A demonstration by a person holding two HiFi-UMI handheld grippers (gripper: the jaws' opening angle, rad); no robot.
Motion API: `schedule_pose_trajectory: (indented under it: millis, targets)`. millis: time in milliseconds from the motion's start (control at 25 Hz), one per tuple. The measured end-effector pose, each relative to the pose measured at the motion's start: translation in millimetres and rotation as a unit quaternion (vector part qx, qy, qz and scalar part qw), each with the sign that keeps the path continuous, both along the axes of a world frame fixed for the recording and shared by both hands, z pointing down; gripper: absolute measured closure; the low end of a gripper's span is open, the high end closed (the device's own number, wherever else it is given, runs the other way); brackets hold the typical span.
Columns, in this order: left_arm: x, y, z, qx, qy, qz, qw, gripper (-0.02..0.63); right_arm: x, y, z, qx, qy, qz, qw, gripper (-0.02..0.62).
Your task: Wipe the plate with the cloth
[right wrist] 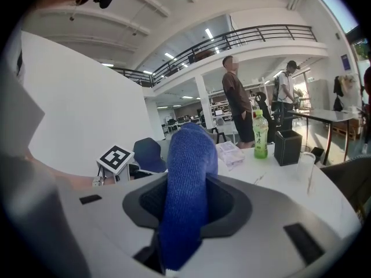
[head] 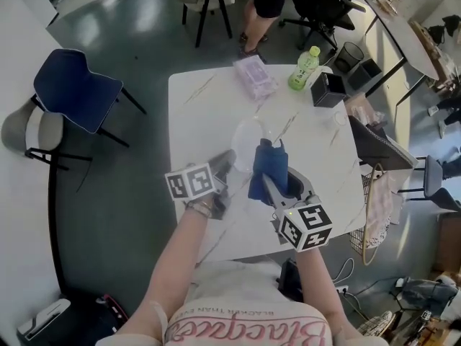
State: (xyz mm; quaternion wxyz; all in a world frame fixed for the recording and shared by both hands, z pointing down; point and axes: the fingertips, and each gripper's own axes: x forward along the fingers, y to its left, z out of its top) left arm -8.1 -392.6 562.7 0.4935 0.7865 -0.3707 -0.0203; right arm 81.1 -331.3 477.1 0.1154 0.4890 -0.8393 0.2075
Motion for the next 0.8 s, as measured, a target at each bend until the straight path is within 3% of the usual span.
schedule_pose_trajectory:
  millis: [240,520,800]
  targets:
    - [-8,17,-34,0.046,0.006,-0.008,0.9989,0.592,-2,8,-27,0.032,0.005,-0.003,0.999,0.466]
    - [-16,34,-83,0.132,-0.012,-0.016,0.991,0.592,-3,14,-60,0.072,0.003,-0.003,0.997,0.466]
    - [-27,57,-137,0.209,-0.01,-0.023,0.9776,0.592,-17,21,-134,0.174,-0.003,-0.003,0.985,0.466]
